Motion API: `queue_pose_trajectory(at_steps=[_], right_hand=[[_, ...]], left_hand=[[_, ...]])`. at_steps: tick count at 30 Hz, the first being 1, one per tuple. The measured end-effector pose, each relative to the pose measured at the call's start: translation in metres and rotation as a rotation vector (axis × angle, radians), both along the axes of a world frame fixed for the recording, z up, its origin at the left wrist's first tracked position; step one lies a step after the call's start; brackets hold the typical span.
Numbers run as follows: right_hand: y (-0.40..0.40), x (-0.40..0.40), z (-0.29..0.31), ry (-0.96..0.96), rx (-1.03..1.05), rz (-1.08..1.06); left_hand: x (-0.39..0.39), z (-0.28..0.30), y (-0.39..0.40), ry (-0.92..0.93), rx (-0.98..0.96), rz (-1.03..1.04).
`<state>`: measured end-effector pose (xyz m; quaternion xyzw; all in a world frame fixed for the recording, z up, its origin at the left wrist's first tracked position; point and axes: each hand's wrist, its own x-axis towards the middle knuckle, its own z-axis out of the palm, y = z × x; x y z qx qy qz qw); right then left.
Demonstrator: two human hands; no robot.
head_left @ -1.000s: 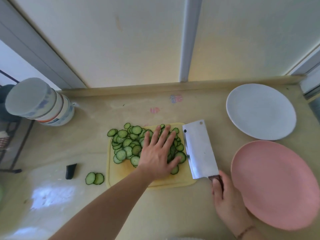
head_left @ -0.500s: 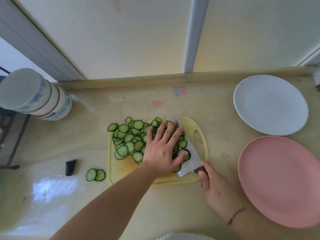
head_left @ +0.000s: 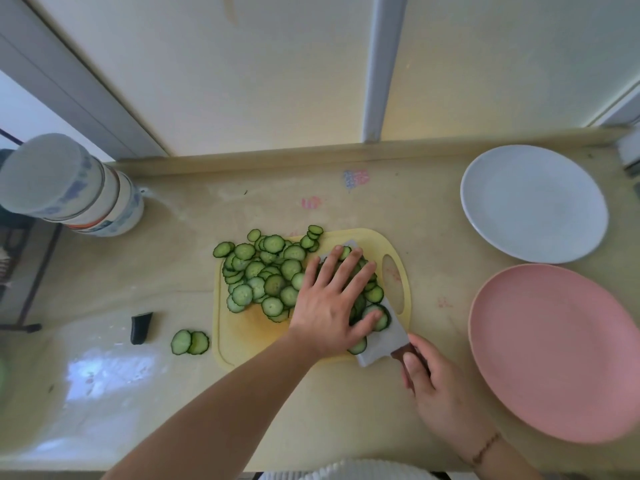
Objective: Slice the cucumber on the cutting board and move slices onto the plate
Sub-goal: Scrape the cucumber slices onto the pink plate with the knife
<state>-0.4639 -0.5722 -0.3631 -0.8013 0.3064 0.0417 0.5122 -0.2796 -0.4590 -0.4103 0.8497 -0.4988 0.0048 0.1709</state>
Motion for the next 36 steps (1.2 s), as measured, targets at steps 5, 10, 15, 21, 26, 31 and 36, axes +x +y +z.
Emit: queue_pose_trajectory(at_steps=[5, 10, 15, 21, 26, 31, 36], right_hand=[[-0.002, -0.005, -0.002, 0.016, 0.020, 0.007], [-0.004, 0.000, -0.004, 0.044, 0.029, 0.006], [-0.010, -0.006, -0.004, 0.003, 0.068, 0.004], [-0.036, -0.045, 0.016, -0.046, 0.098, -0.122], [-0.068, -0.106, 0.035, -0.055, 0.097, -0.395], [-0.095, -0.159, 0.026, 0.002, 0.031, -0.532], [-0.105, -0.175, 0.026, -0.007, 0.052, -0.511]], left_hand=[[-0.004, 0.005, -0.001, 0.018, 0.028, 0.014], [-0.003, 0.004, 0.001, 0.033, 0.074, 0.040], [-0.005, 0.013, -0.007, 0.021, 0.075, 0.022], [-0.031, 0.037, -0.048, 0.007, 0.013, -0.059], [-0.081, 0.048, -0.115, 0.054, -0.036, -0.226], [-0.127, 0.036, -0.172, 0.096, 0.030, -0.358], [-0.144, 0.025, -0.193, 0.111, 0.102, -0.408]])
